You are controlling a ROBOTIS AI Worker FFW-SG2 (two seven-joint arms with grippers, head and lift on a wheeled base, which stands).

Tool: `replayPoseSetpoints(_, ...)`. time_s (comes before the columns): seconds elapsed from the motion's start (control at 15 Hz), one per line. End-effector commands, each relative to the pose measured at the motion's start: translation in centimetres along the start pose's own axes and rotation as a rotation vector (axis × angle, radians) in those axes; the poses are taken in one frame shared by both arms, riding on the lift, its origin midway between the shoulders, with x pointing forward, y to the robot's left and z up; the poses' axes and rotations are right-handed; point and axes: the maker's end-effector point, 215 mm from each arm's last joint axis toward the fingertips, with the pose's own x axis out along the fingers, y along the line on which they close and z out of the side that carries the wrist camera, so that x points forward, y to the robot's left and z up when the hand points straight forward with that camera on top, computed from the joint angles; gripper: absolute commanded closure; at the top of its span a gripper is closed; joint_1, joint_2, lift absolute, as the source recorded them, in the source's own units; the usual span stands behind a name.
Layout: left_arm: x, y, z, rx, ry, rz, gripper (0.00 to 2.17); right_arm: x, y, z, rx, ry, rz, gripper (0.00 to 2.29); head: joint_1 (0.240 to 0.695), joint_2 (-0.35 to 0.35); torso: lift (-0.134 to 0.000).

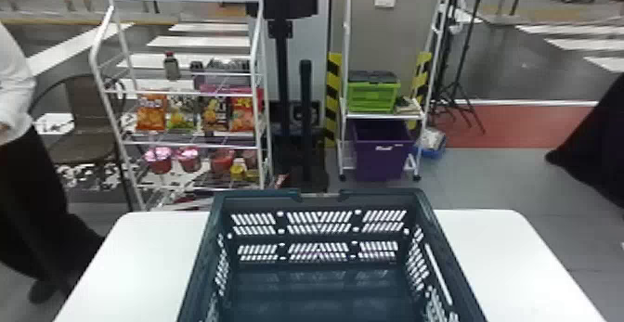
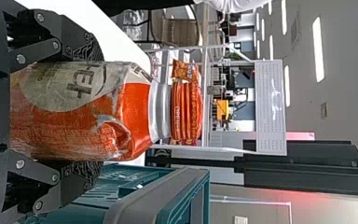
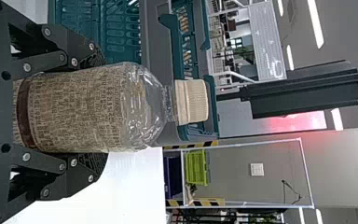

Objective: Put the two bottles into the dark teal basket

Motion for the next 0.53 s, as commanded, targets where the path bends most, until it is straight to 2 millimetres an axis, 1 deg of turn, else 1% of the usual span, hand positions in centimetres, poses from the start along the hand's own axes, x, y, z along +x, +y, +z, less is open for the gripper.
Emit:
replayPoseSetpoints(0.0,-0.18,0.01,-0.16,0.001,0.004,0.0,2.15,-0.09,0.06,-0.01,0.002,0.003,0.0,2.02,0.499,0.0,0.0)
replayPoseSetpoints(0.47,-0.31,-0.17,-0.07,0.001,0.003,-0.01,2.15,-0.58,0.2,0.28,-0.002,0.0,0.0,2.02,0.499,0.0,0.0)
